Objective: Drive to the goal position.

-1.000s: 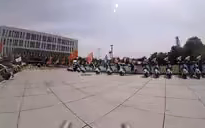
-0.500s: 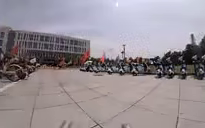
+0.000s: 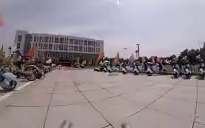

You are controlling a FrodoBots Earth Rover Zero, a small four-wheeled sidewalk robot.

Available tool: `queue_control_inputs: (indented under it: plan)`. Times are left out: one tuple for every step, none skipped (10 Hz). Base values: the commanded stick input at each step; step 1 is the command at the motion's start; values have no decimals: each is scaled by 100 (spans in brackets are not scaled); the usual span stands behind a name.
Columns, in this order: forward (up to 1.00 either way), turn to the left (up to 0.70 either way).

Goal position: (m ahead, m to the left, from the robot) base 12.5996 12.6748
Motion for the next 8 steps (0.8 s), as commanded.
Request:
queue_control_inputs:
  plan:
    - [0,0]
    - [0,0]
    - [0,0]
    - [0,0]
    - [0,0]
    - [0,0]
    - [0,0]
    - [0,0]
